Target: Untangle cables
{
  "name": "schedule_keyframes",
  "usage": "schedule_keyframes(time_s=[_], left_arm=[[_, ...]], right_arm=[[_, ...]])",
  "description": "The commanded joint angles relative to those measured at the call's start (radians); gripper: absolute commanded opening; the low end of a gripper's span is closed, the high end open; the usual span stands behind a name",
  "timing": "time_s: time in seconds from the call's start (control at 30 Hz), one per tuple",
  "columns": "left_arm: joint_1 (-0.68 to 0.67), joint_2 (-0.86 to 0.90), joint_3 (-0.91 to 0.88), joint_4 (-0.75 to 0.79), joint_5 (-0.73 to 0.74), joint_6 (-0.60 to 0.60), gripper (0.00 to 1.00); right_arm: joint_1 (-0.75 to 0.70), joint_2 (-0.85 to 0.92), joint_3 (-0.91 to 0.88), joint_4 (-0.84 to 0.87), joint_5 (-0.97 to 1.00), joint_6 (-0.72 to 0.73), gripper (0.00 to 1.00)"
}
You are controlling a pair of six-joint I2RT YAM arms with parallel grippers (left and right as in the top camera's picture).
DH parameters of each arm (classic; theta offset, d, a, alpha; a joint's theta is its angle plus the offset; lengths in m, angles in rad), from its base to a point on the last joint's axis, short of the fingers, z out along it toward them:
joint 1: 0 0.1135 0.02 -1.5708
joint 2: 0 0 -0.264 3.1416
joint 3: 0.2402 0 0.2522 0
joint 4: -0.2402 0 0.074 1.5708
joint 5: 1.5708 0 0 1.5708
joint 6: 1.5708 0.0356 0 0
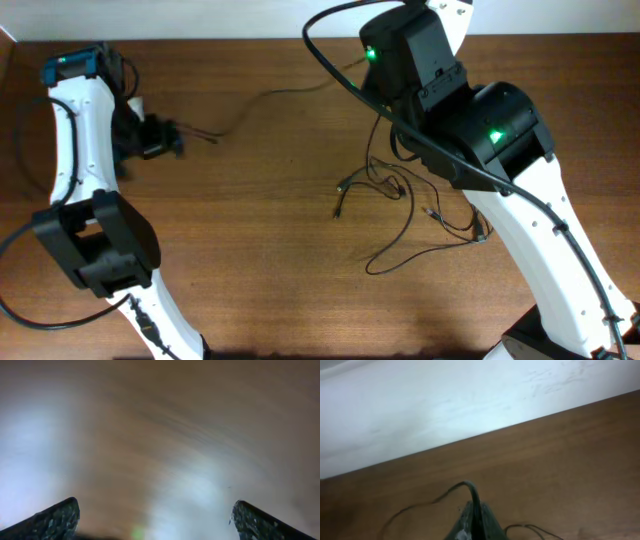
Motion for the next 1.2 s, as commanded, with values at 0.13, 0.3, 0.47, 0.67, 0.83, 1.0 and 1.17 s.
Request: schedule_keyframes(time_s=[0.13, 0.3, 0.47, 0.67, 0.83, 1.0, 1.17], left_arm=[[0.027, 0.005, 0.002, -0.08, 0.946, 0.579, 0.99], [0.027, 0.005, 0.002, -0.067, 1.089, 0.541, 0.99], [0.027, 0.005, 0.002, -0.08, 1.088, 0.537, 0.99], [0.017, 0.005, 0.002, -0.08, 1.166, 0.496, 1.0], [0.016, 0.002, 0.012, -0.071, 1.239, 0.5, 0.97], [0.016, -0.007, 0.028, -0.08, 1.313, 0.359, 0.96], [0.013, -0.039, 0.029, -0.08, 1.371, 0.077, 0.88]], right_arm=[[0.0, 0.007, 0.002, -0.01, -0.042, 0.007, 0.04], [0.0, 0.015, 0.002, -0.01, -0.117, 0.007, 0.04], [0.0, 0.028, 0.001, 0.032, -0.332, -0.012, 0.04], [0.0, 0.054, 0.001, 0.142, -0.667, -0.178, 0.04], [0.0, 0.086, 0.001, 0.16, -0.808, -0.281, 0.04], [0.0, 0.116, 0.001, 0.175, -0.935, -0.362, 0.04], [0.0, 0.119, 0.001, 0.2, -0.997, -0.42, 0.04]])
